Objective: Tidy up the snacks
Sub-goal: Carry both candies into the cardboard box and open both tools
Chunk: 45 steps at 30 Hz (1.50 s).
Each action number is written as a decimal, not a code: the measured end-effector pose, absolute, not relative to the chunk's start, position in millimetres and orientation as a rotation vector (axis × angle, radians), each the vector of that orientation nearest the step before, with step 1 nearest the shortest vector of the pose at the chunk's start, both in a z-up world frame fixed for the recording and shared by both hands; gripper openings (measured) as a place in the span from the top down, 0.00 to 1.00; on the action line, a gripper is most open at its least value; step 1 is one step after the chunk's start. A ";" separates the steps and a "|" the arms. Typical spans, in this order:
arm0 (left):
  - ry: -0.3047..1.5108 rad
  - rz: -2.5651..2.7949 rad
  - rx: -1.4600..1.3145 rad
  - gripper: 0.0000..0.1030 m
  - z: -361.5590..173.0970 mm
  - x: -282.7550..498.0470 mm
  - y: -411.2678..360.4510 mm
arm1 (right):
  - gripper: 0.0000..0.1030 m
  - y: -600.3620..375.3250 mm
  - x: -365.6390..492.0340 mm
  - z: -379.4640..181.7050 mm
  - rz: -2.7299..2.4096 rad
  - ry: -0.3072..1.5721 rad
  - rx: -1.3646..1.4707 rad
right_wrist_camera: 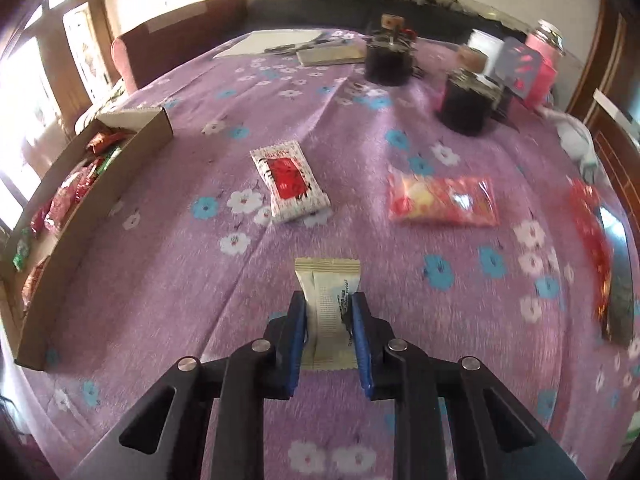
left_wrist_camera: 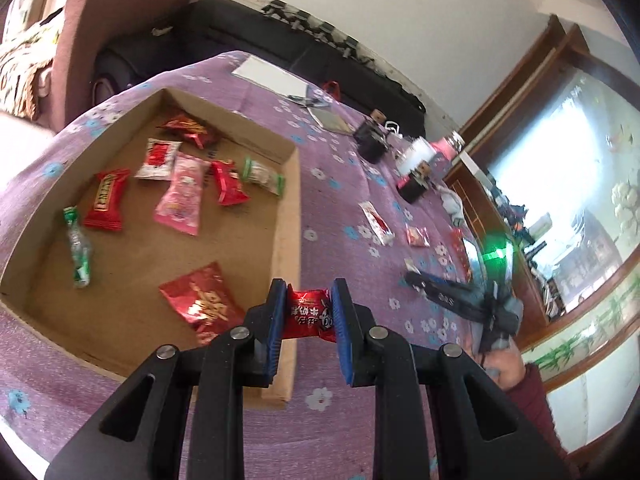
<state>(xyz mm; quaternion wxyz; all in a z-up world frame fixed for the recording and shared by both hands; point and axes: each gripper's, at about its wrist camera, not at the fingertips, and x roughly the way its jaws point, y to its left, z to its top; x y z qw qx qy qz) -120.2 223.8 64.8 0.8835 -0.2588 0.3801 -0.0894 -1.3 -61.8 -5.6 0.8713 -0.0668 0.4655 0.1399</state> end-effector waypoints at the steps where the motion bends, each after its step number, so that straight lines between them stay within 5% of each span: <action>1: 0.790 -0.187 -0.555 0.80 64.2 -120.6 228.7 | 0.78 -64.3 -4.8 -3.2 0.293 0.969 -0.125; 19: 0.766 0.026 -0.651 0.80 49.9 -132.8 299.8 | 0.79 56.0 -55.9 59.8 0.625 0.902 -0.033; 37: 0.831 0.120 -0.461 0.79 28.7 -117.7 294.1 | 0.79 185.6 -38.6 22.5 0.657 0.968 -0.214; 45: 0.819 0.114 -0.475 0.62 31.4 -121.6 300.7 | 0.78 199.3 -30.2 5.2 0.632 0.985 -0.247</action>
